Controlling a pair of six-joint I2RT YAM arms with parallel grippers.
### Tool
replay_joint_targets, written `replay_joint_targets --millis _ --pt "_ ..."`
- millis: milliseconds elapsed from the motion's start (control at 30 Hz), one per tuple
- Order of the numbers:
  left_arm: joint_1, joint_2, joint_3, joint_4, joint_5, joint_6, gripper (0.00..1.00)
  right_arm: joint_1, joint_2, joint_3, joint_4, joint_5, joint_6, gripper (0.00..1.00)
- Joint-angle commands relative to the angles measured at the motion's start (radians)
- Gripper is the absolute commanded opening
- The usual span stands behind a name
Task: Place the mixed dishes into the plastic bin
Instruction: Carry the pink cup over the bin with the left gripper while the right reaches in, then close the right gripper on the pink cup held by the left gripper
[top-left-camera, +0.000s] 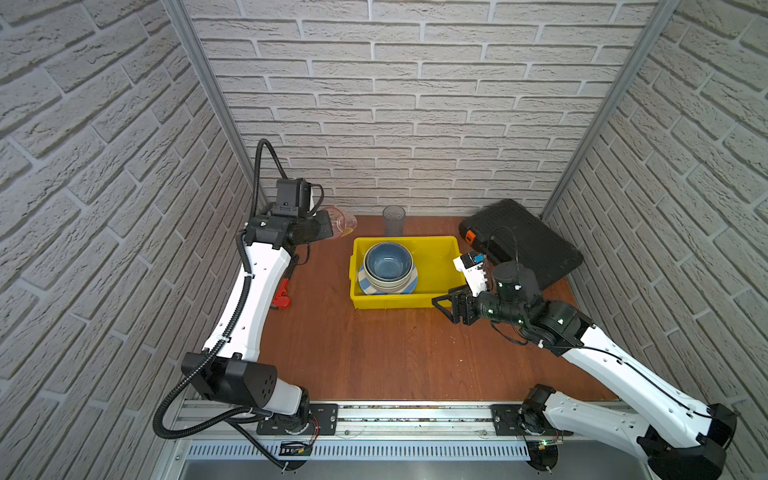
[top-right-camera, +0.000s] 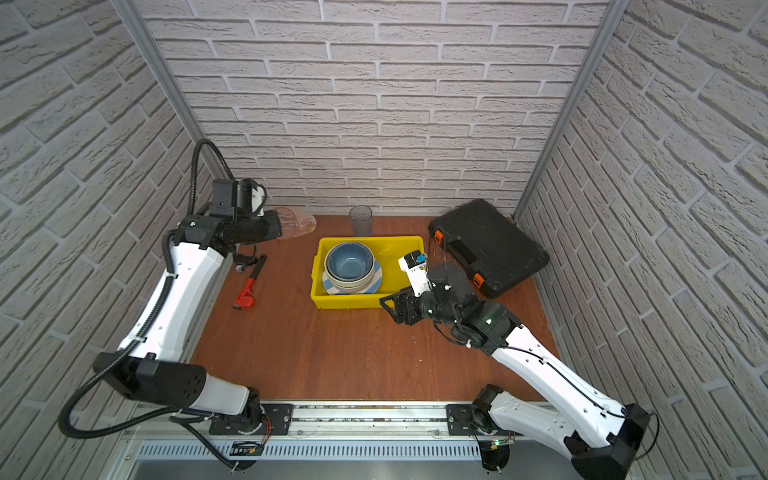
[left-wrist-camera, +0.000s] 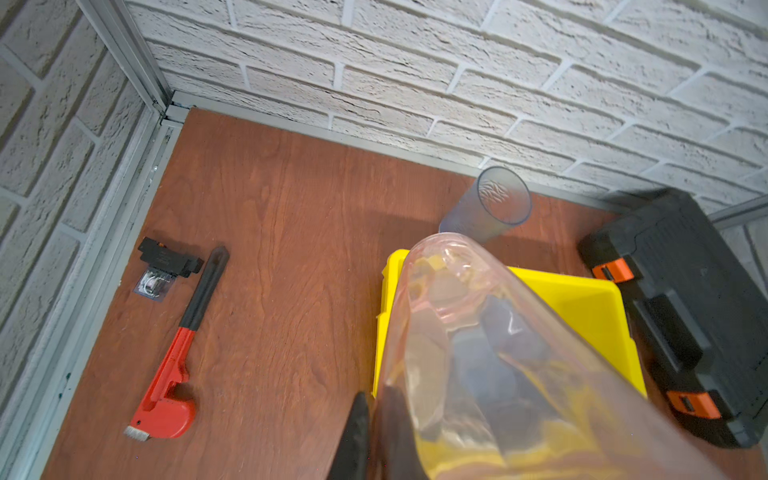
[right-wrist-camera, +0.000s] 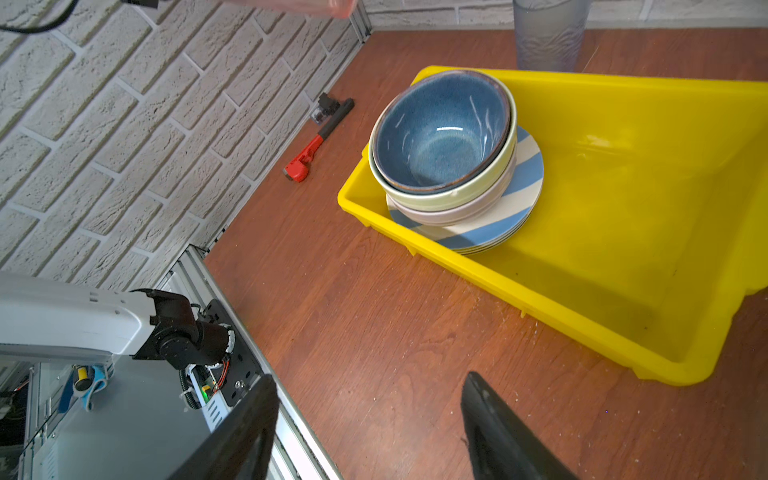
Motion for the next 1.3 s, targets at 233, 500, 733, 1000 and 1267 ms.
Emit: replay_joint_targets --millis 233,500,733,1000,1267 --pt "-0.305 -0.099 -0.054 -0.072 -0.157 0.012 0.0 0.029 -0.033 0.071 0.104 0.064 0.035 0.66" --pt "-0.531 -0.061 -0.046 -0.082 -0.347 -0.055 0.0 0.062 0.033 0.14 0.106 0.069 0.022 0.64" --pt "-0.661 0.011 -0.034 -0.071 -0.402 -0.109 0.0 0.078 0.049 0.152 0.122 0.082 0.019 0.64" --pt "-0.722 0.079 0.009 -0.074 -0.42 -0.136 0.0 0.09 0.052 0.155 0.103 0.128 0.011 0.64" --pt "-0.78 0.114 0.046 -0.065 -0.456 -0.165 0.0 0.093 0.095 0.164 0.061 0.2 -0.002 0.63"
